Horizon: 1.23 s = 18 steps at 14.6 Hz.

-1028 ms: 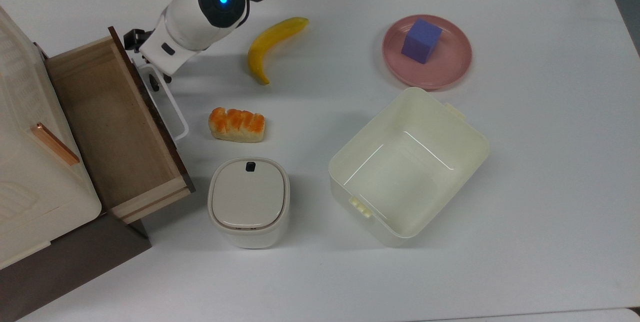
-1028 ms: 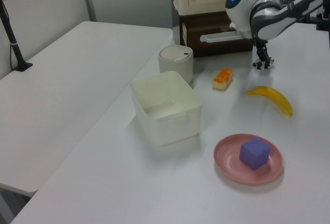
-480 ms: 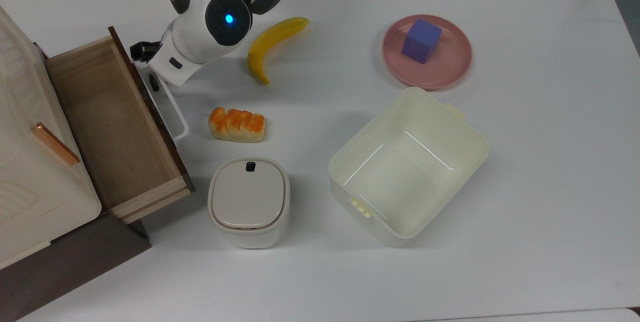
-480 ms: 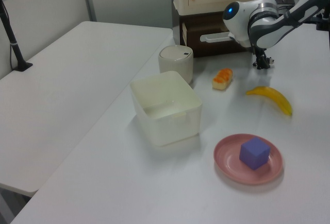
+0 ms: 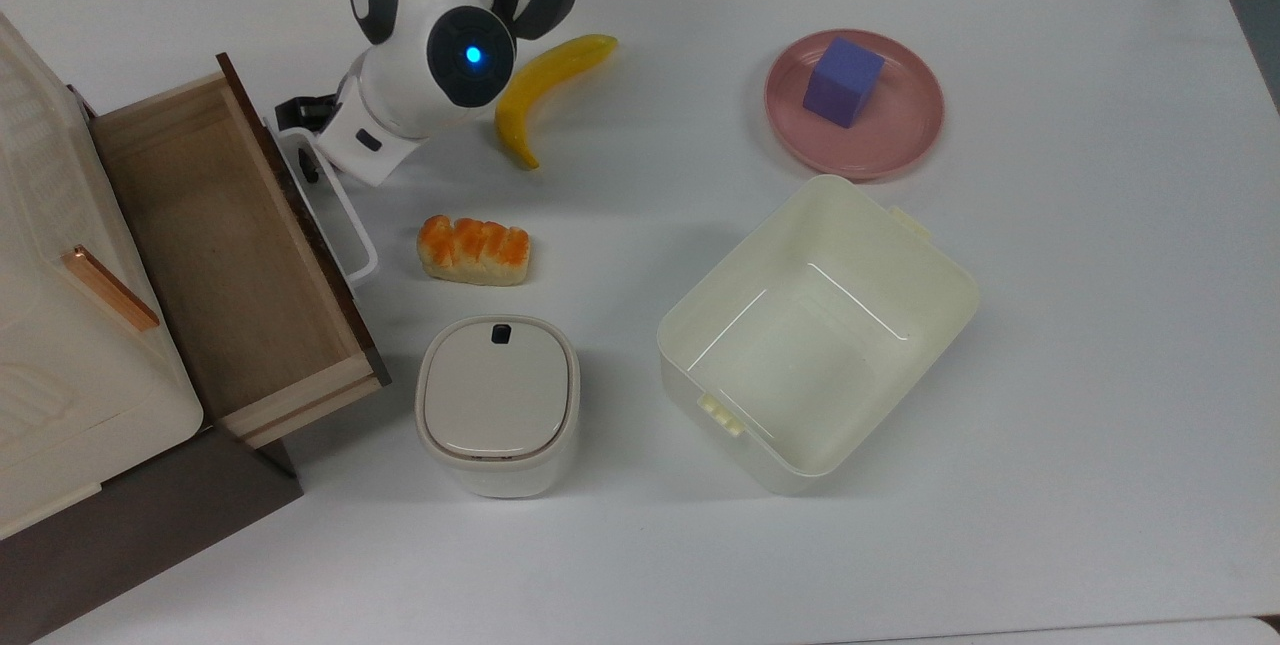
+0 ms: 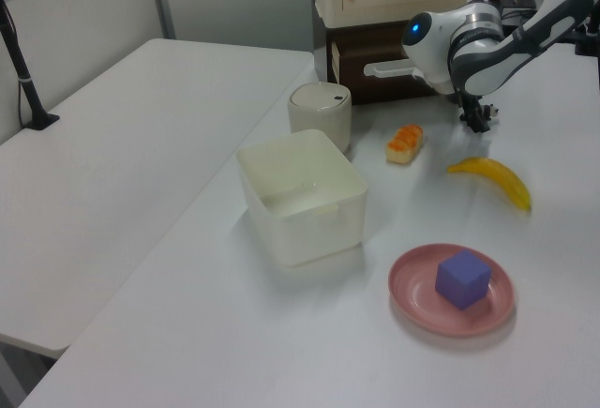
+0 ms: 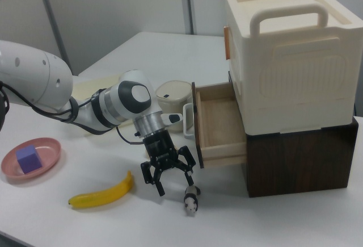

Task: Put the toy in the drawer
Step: 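Close the gripper on the panda toy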

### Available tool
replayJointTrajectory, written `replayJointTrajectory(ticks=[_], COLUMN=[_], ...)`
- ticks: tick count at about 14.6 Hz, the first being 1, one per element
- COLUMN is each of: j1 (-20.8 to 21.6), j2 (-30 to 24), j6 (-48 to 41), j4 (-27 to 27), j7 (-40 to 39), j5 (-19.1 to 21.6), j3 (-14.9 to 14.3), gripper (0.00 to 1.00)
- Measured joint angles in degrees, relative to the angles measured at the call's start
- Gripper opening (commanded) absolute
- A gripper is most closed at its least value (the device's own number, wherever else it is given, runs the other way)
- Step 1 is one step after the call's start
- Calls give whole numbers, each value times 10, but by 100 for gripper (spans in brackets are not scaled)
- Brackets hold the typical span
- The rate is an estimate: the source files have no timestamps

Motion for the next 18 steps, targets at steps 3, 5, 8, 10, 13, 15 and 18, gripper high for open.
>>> replayJointTrajectory(ticks=[3, 5, 8, 10, 13, 15, 18], j1=[0, -1, -3, -7, -14, -15, -17], j2=[6, 9, 11, 11, 11, 10, 9], j6=[1, 15, 23, 24, 24, 24, 24], j4=[1, 3, 3, 4, 6, 6, 6], j7=[0, 0, 0, 0, 0, 0, 0], j5=[0, 0, -1, -7, -19, -26, -35], j3=[5, 5, 4, 4, 4, 4, 4], gripper=[100, 100, 100, 100, 94, 82, 65])
